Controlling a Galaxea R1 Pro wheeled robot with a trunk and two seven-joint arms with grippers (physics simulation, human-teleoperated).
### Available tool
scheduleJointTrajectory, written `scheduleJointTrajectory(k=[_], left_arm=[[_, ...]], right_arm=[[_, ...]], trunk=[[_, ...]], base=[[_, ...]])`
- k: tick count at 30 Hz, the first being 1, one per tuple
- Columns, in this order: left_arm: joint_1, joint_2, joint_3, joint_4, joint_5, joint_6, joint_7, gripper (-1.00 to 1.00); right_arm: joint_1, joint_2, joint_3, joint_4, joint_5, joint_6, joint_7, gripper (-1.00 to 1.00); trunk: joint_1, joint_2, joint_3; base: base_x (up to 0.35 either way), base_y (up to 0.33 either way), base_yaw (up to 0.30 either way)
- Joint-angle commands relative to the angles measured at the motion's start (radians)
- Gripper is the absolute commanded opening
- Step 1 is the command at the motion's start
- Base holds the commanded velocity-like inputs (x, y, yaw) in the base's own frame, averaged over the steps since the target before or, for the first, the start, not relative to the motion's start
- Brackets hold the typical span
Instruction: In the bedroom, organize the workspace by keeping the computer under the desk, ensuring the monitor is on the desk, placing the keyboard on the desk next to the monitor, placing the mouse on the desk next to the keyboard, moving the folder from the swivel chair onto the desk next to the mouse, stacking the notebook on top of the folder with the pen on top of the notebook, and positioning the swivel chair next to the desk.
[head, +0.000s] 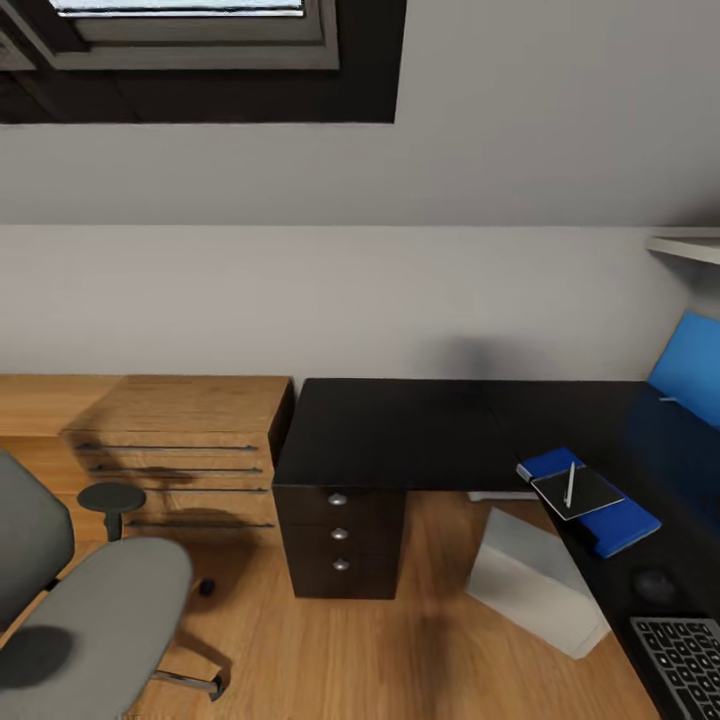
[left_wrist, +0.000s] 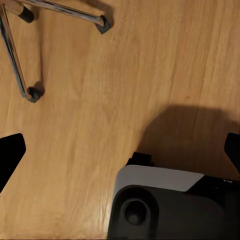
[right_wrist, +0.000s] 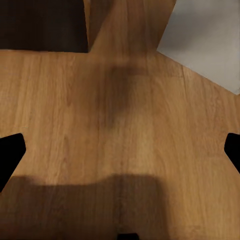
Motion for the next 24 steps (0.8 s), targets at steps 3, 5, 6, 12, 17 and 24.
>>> scheduleJointTrajectory(k=[3, 5, 6, 12, 17, 24], left_arm=[[-0.001, -0.008, -0.008, 0.03, 0.01, -0.006, -0.027, 1.0], [-0.001, -0.011, -0.007, 0.048, 0.01, -0.006, -0.06, 1.0], [-0.001, -0.011, -0.007, 0.049, 0.01, -0.006, -0.063, 1.0], [-0.001, -0.012, -0.006, 0.056, 0.012, -0.005, -0.074, 1.0], [-0.001, -0.015, -0.006, 0.084, 0.012, -0.003, -0.084, 1.0], [-0.001, -0.018, -0.005, 0.091, 0.013, -0.002, -0.104, 1.0]], right_arm=[[-0.005, -0.002, 0.008, 0.009, -0.001, -0.002, -0.01, 1.0], [-0.007, -0.009, 0.005, 0.021, 0.0, -0.003, -0.01, 1.0], [-0.007, -0.012, 0.005, 0.027, 0.0, -0.003, -0.01, 1.0], [-0.008, -0.026, 0.004, 0.071, 0.0, -0.018, -0.01, 1.0], [-0.008, -0.024, 0.005, 0.08, -0.001, -0.022, -0.01, 1.0], [-0.008, -0.026, 0.005, 0.082, -0.001, -0.022, -0.008, 1.0]], trunk=[[-0.011, 0.02, 0.007], [-0.019, 0.034, 0.012], [-0.023, 0.041, 0.015], [-0.046, 0.083, 0.031], [-0.065, 0.118, 0.043], [-0.092, 0.167, 0.062]], base=[[0.0, 0.0, 0.278], [0.0, 0.0, 0.277], [0.0, 0.0, 0.277], [0.0, 0.0, 0.277], [0.0, 0.0, 0.277], [0.0, 0.0, 0.277]])
